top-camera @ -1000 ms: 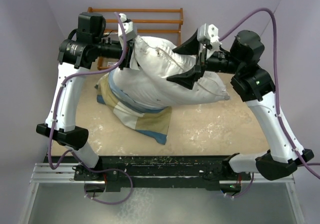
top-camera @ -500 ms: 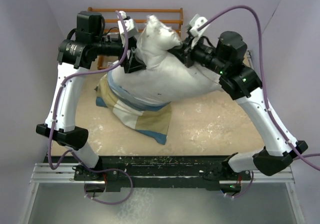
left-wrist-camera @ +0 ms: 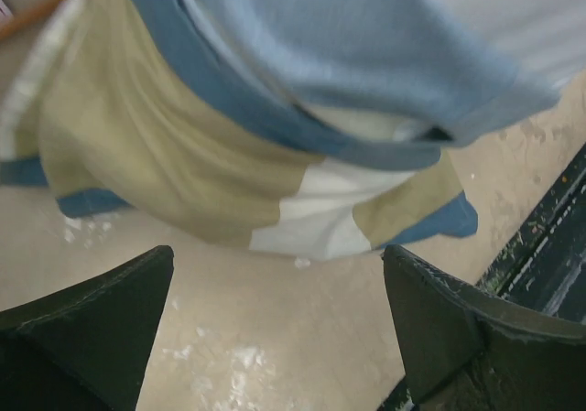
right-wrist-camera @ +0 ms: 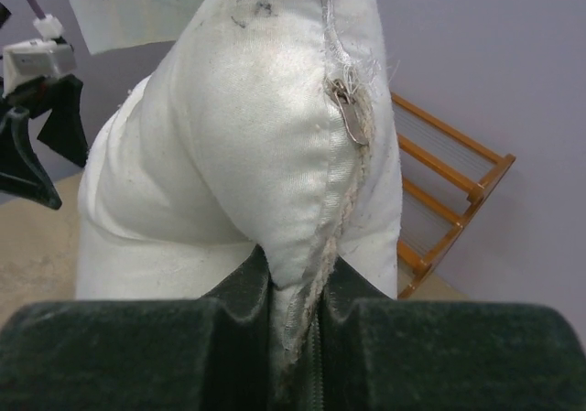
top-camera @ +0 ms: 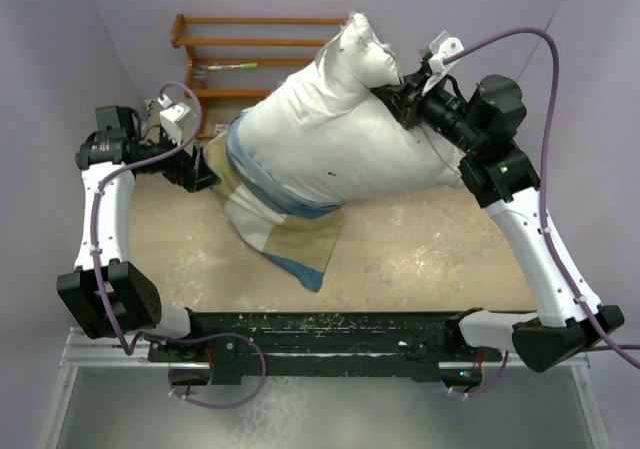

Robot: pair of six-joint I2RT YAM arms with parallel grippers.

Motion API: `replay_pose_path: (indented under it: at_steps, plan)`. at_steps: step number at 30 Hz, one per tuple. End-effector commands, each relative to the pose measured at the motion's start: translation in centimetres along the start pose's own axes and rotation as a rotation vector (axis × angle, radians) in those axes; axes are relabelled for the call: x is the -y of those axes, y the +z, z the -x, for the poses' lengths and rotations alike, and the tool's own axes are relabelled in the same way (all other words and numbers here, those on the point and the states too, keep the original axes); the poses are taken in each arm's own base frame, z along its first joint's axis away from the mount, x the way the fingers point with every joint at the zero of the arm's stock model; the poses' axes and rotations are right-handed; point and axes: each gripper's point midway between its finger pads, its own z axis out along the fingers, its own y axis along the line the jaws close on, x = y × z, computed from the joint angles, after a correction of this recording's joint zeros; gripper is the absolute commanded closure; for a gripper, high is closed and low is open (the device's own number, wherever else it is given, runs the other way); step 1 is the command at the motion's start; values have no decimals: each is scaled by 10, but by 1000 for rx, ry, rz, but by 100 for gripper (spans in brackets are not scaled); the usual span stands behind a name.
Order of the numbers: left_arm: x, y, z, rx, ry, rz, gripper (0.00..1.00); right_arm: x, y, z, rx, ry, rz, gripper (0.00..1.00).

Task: Remove the pillowcase from the pillow
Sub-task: Remove the pillow from the pillowcase.

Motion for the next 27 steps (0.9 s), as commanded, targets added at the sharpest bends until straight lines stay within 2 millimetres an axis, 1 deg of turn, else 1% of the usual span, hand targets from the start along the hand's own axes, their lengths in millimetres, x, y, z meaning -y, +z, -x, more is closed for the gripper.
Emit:
replay_pose_path:
  at_steps: [1,4,5,6,7,8,11,16,17,20,24,26,27]
  plan:
    - [-7,-3,-11,56,86,31,4,-11,7,3,38,-26,90,100]
    - [-41,-1,-15,77,70,94,7,-13,2,12,65,-48,108,100]
    - [-49,0,-17,79,48,86,7,-13,0,15,74,-53,112,100]
    - [-53,2,-20,75,8,59,4,-14,-1,17,79,-54,123,100]
    - [-54,6,-22,71,-7,27,1,-14,-2,19,83,-56,129,100]
    - [-53,11,-26,64,-41,-16,0,-14,-2,21,88,-53,138,100]
    - [-47,23,-30,95,-91,-116,0,-16,-1,24,98,-42,162,100]
    - [-45,39,-39,115,-160,-198,0,-24,-1,32,126,-30,228,100]
    - [-44,41,-40,115,-170,-208,1,-26,-1,34,131,-28,245,100]
    - [-50,48,-42,109,-183,-197,9,-35,-2,38,143,-13,323,100]
    - [-69,57,-47,99,-156,-140,18,-35,-4,44,163,15,366,100]
    - [-74,65,-55,84,-173,-146,29,-33,-5,48,178,29,378,100]
    - [-74,68,-60,75,-195,-159,38,-30,-5,51,188,38,381,100]
